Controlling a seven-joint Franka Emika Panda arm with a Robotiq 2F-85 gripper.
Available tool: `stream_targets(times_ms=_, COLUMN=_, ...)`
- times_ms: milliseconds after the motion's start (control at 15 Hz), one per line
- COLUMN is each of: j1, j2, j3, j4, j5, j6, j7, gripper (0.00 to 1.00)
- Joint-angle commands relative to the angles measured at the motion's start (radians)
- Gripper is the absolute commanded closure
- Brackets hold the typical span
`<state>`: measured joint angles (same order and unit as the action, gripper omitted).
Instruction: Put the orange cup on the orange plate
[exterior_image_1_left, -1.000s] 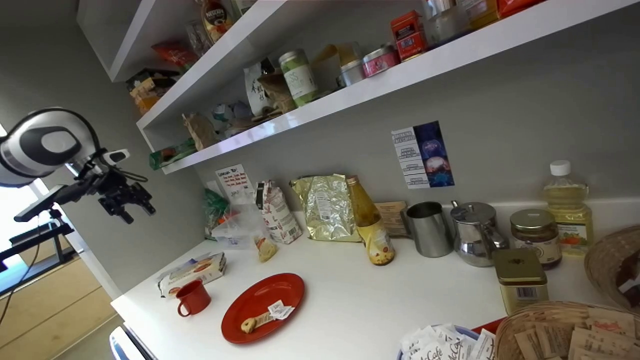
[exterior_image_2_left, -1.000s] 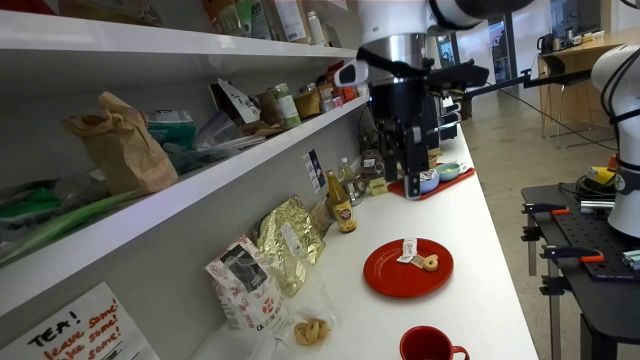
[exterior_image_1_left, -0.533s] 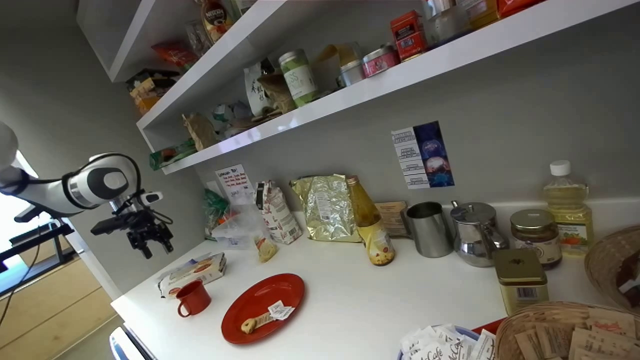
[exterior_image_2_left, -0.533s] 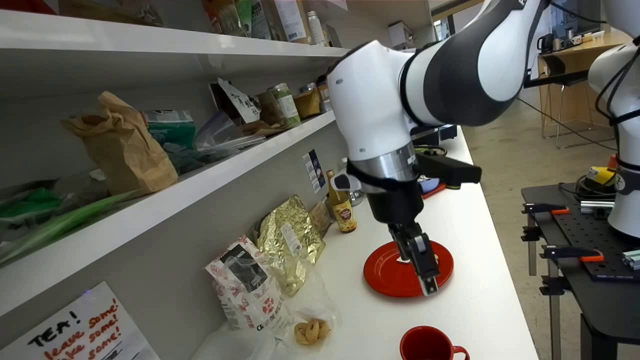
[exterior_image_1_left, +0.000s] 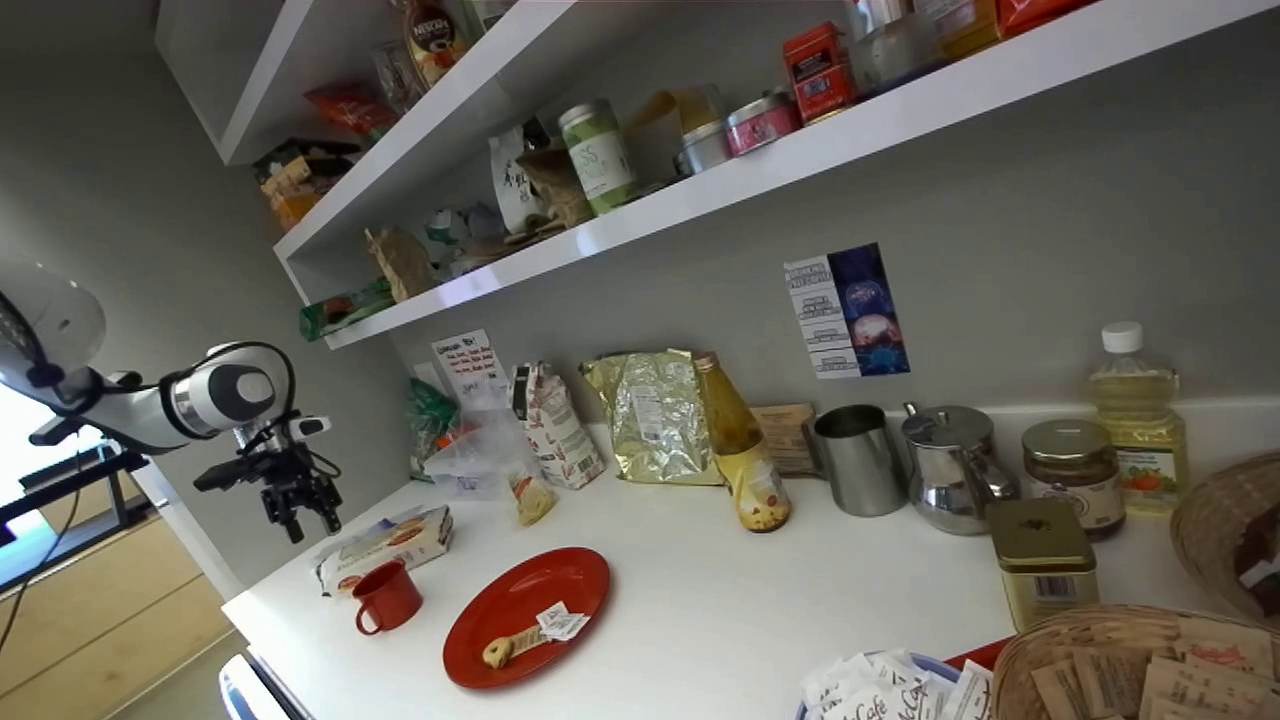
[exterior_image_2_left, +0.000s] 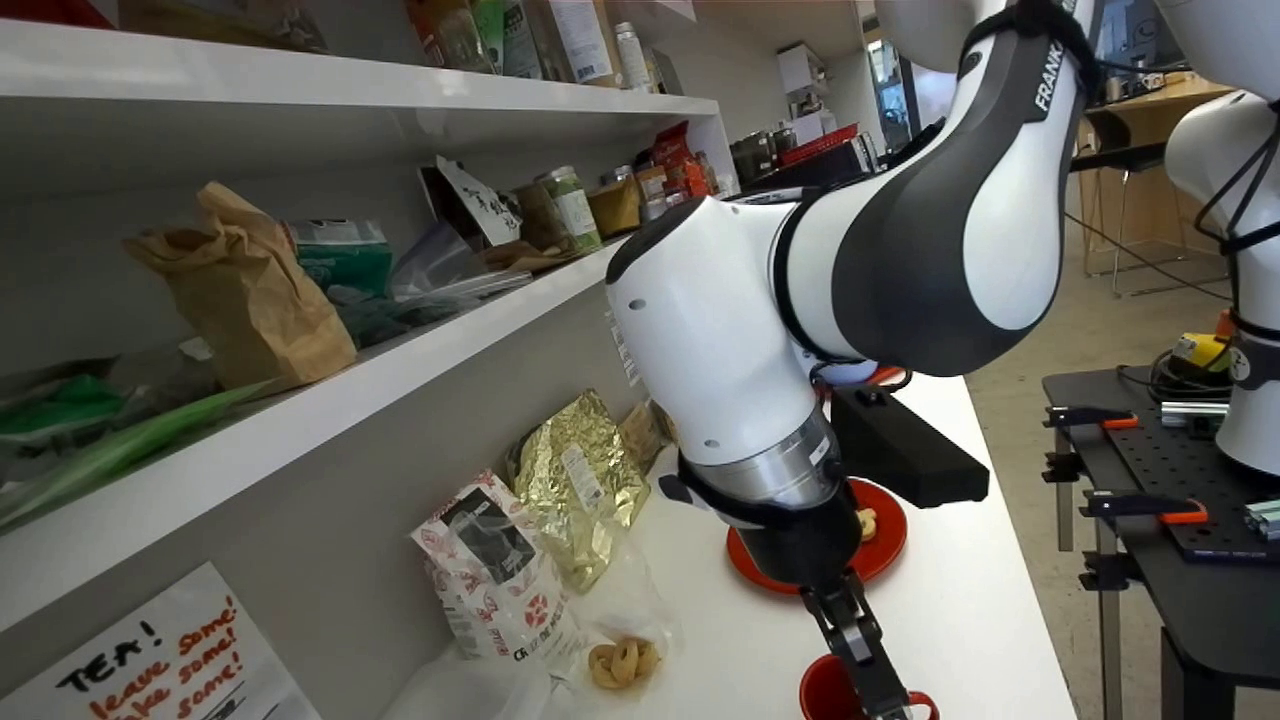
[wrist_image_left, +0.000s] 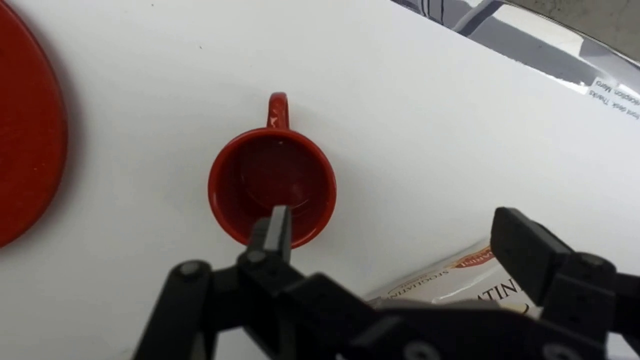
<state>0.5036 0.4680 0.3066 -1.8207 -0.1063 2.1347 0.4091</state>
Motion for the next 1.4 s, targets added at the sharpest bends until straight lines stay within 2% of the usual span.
stream_targets(times_ms=0, j1=0.035, j2=0.048, j3=-0.044, j4=0.099, j5=-0.008, j6=-0.084, j7=0.05, gripper=0.0)
stream_targets(times_ms=400, j1=0.013, j2=0.054, j3=-0.085, j4=0.124, j5=0.015, j6=-0.125, j7=0.081, gripper=0.0)
stream_targets(times_ms=667, j1=-0.029, j2=0.059, j3=-0.107, j4=0.085, j5=0.055, j6=-0.114, j7=0.075, gripper=0.0)
stream_targets(times_ms=800, j1=-0.067, j2=0.062, j3=-0.121, j4=0.059, j5=0.083, j6=-0.108, j7=0.05, gripper=0.0)
stream_targets(times_ms=867, j1=-0.115, j2=0.055, j3=-0.142, j4=0.033, j5=0.089, j6=-0.1, j7=0.0, gripper=0.0)
stream_targets(times_ms=933, j1=-0.135, j2=0.058, j3=-0.153, j4=0.024, j5=0.094, j6=-0.1, j7=-0.014, gripper=0.0)
stream_targets(times_ms=1200, j1=-0.22, j2=0.088, j3=-0.184, j4=0.028, j5=0.107, j6=-0.118, j7=-0.095, gripper=0.0)
stream_targets(times_ms=1333, j1=-0.239, j2=0.094, j3=-0.182, j4=0.034, j5=0.105, j6=-0.125, j7=-0.126, gripper=0.0)
